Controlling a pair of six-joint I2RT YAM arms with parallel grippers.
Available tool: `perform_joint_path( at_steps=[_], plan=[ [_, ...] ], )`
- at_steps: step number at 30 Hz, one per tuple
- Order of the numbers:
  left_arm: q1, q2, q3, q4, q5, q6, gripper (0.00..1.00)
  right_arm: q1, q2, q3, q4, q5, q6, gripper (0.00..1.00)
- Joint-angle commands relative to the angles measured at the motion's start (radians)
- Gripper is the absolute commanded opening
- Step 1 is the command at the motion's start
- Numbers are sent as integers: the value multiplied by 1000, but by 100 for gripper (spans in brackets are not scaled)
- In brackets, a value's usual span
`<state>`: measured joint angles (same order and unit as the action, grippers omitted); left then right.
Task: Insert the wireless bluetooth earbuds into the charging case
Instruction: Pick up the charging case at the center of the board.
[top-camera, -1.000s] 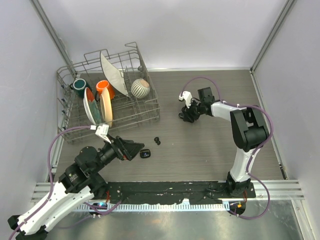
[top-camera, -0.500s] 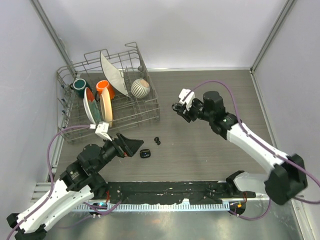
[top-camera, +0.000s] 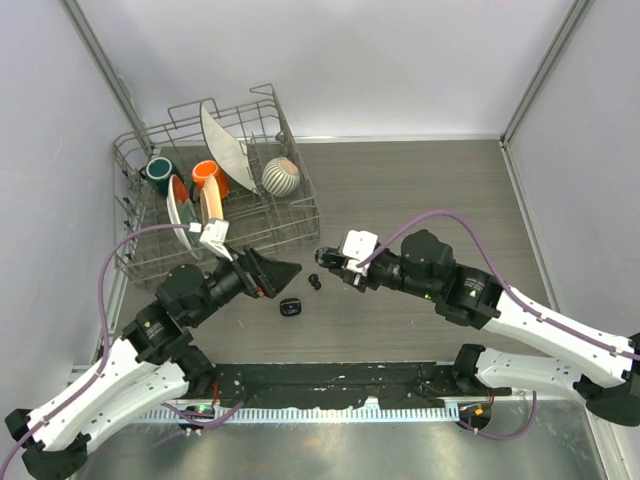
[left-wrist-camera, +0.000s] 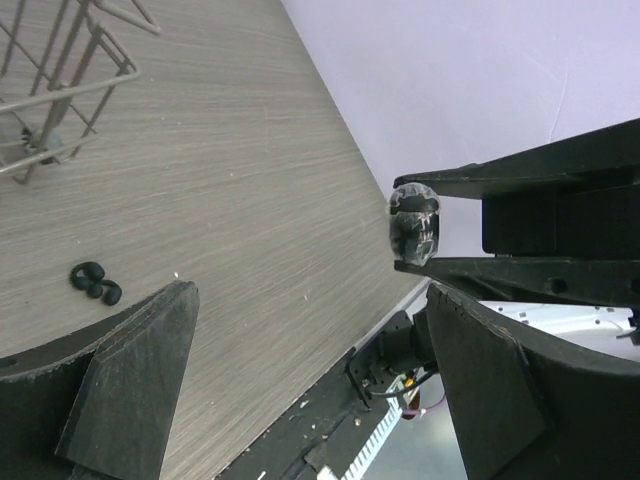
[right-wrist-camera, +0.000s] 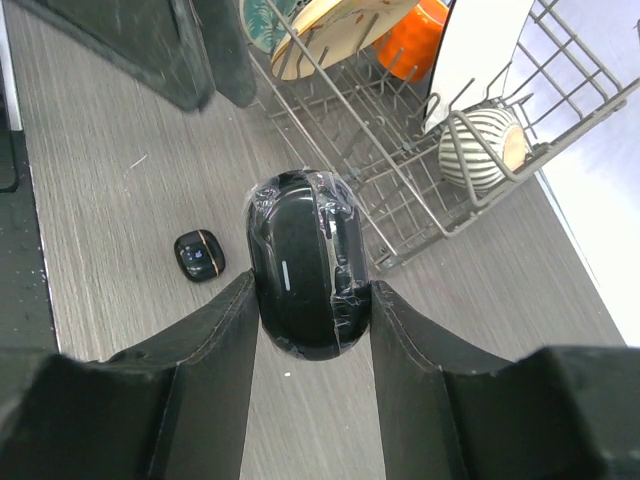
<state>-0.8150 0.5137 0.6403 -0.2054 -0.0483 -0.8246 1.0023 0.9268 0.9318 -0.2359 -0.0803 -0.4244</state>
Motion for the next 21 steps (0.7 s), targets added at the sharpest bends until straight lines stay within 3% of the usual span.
perform_joint_path(
  at_steps=[1, 7, 21],
  plan=[
    [2, 55, 4, 125, 103, 35, 100, 64, 46, 59, 6, 106, 61, 1],
    [2, 86, -27, 242, 148, 36, 99, 98, 86, 27, 125, 102, 96, 1],
    [2, 172, -60, 388, 208, -4, 73, 114, 84, 25, 142, 5, 121, 1]
  ],
)
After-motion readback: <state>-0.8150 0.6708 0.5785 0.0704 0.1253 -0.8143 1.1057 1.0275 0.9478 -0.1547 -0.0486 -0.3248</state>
